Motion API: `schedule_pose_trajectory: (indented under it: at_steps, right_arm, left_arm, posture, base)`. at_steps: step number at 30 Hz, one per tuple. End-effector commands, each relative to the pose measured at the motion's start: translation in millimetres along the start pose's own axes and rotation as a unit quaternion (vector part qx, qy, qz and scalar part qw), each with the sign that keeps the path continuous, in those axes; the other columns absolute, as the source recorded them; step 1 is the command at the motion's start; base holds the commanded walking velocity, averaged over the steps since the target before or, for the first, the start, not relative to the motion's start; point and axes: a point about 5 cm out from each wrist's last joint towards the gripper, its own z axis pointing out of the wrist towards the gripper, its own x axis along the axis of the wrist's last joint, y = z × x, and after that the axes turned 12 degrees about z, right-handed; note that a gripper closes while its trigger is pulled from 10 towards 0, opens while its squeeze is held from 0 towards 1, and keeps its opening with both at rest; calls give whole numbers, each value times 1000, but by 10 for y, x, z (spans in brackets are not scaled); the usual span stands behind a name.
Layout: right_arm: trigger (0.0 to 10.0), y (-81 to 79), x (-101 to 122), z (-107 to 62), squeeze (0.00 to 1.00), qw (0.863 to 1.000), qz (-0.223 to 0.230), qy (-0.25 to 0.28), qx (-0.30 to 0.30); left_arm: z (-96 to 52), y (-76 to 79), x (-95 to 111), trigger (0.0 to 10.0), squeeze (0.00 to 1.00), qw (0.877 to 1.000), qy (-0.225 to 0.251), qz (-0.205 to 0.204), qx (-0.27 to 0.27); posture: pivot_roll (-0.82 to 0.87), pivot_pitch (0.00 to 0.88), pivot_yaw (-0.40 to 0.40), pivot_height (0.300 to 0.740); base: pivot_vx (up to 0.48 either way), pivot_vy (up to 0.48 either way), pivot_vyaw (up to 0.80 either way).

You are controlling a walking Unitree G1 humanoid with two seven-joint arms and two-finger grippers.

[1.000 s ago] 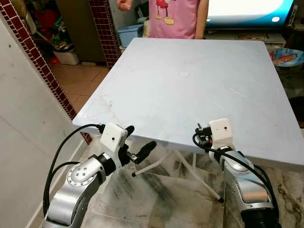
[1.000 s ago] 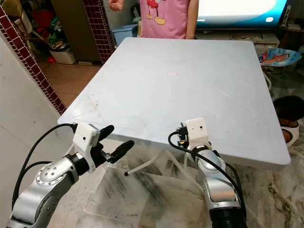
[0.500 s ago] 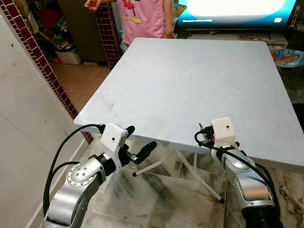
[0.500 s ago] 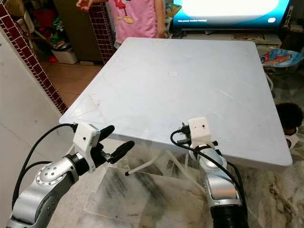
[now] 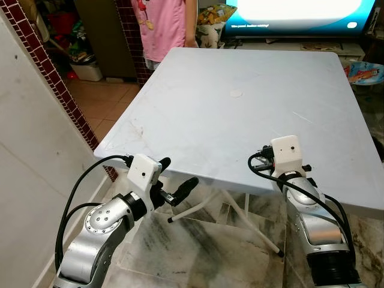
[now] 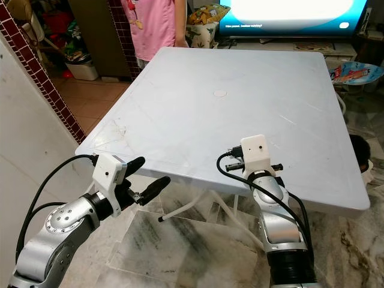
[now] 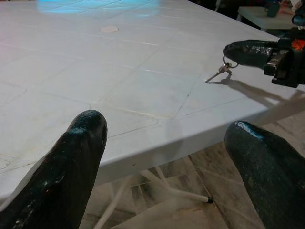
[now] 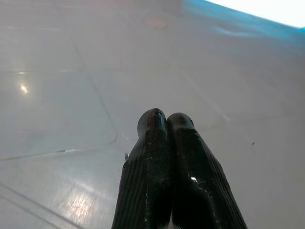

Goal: Hang keys on a hook

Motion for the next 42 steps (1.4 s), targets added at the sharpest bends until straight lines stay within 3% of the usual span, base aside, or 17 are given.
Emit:
schedule_pose_trajectory:
  at_steps: [1,2,10,11,12,14,21,29,34,42]
  right_arm:
    - [0,-61,147,41,0,999,-13,31,17]
    - [0,-102,240,54,0,998,-19,53,41]
    - [0,-102,240,54,0,998,-19,53,41]
    - [10000,-117,271,56,0,997,-19,59,49]
    - [10000,-109,491,41,0,991,-26,115,64]
    - [10000,-99,573,29,0,988,-32,136,65]
    - [10000,-148,564,-5,0,986,-48,142,77]
    - [10000,-211,577,-26,0,982,-54,156,93]
    - [10000,-236,592,-25,0,981,-53,160,97]
    - [10000,-285,582,-31,0,979,-57,161,108]
  left_arm:
    - [-11,-33,12,10000,0,1000,0,5,8]
    - [-7,-34,12,10000,0,1000,0,5,8]
    - [-7,-34,12,10000,0,1000,0,5,8]
    - [-5,-34,11,10000,0,1000,0,6,8]
    - [21,-24,12,10000,0,1000,1,6,10]
    - [34,-17,13,10000,0,1000,2,6,11]
    - [42,-44,5,10000,0,999,-1,15,34]
    - [64,-52,3,10000,0,999,2,16,49]
    - [67,-147,-20,10000,0,994,-8,40,102]
    - [64,-222,-20,10000,0,990,-12,43,131]
  posture:
    - [62,20,112,740]
    - [60,21,114,740]
    - [60,21,114,740]
    - [60,21,114,740]
    - [50,22,115,740]
    - [50,22,115,740]
    - [47,23,117,740]
    - [38,17,106,740]
    - [38,15,102,740]
    - [39,13,97,740]
  base:
    - [0,0,0]
    - [0,0,0]
    - [0,0,0]
    - [0,0,0]
    - [0,0,0]
    - [0,0,0]
    - [0,0,0]
    - [0,0,798]
    - [0,0,800]
    - [0,0,800]
